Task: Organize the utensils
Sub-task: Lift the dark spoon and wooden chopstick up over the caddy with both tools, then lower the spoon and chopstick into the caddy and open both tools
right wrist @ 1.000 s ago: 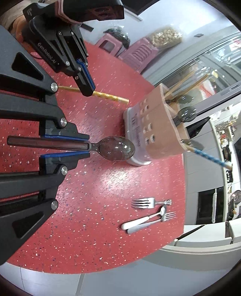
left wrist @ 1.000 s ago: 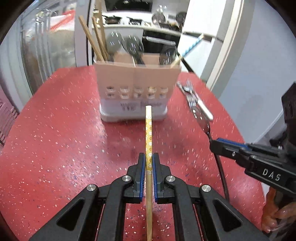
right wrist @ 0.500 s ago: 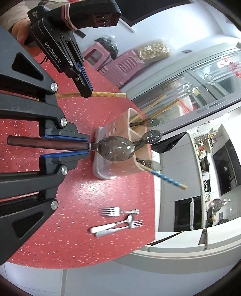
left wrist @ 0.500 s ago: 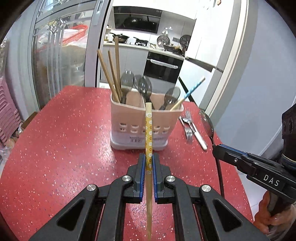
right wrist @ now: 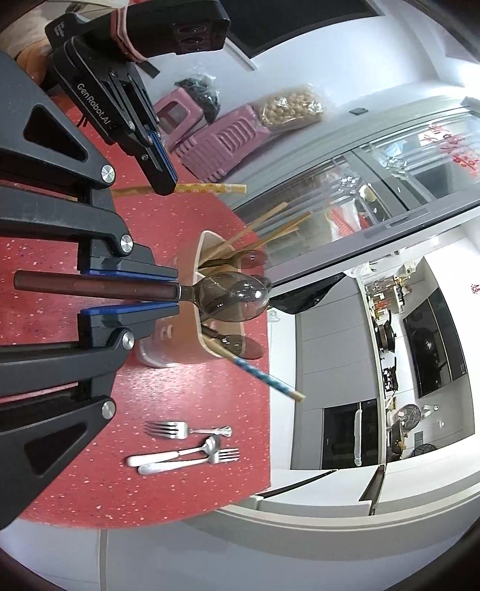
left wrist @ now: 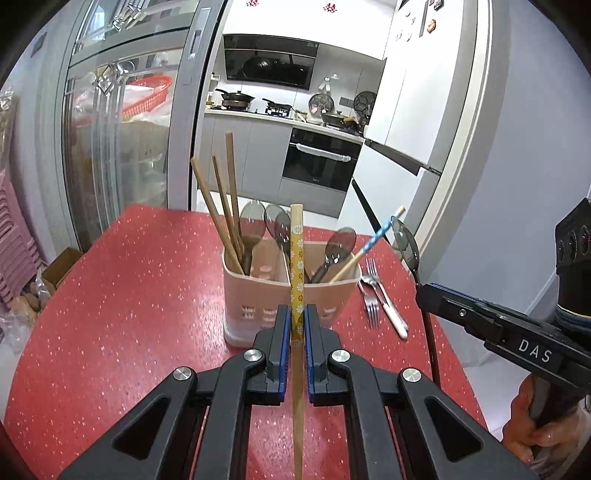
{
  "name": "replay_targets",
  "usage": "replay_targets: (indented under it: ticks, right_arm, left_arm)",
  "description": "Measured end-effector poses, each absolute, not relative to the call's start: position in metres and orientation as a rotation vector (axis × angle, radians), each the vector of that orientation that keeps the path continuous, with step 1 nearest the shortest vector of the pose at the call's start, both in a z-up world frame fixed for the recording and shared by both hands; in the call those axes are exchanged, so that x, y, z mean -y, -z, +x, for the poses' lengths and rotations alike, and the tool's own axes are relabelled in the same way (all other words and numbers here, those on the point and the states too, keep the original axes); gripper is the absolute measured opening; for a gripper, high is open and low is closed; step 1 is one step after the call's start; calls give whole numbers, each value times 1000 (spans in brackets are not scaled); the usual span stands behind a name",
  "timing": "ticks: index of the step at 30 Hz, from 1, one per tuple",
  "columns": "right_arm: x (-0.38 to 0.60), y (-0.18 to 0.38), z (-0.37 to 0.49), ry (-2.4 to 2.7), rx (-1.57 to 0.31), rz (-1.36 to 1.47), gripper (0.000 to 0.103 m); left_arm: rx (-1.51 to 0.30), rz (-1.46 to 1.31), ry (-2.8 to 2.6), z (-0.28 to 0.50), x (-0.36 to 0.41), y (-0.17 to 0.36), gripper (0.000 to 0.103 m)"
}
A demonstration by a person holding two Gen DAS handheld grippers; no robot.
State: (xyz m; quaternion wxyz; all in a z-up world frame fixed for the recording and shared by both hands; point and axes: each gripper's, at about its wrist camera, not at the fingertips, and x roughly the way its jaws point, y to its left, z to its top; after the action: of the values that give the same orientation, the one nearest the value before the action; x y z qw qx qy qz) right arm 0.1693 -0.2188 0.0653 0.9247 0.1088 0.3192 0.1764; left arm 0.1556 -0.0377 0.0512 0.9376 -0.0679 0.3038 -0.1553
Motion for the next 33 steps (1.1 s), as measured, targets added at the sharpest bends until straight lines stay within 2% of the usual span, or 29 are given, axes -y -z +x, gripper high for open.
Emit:
replay_targets:
  ticks: [24, 33]
  right_arm:
    - [218, -90, 265, -349, -608, 287, 12]
    - [211, -77, 306, -307, -582, 252, 12]
  left_arm:
    - [-455, -190, 250, 250, 21, -117, 31]
    - [-421, -191, 193, 291, 32, -110, 31]
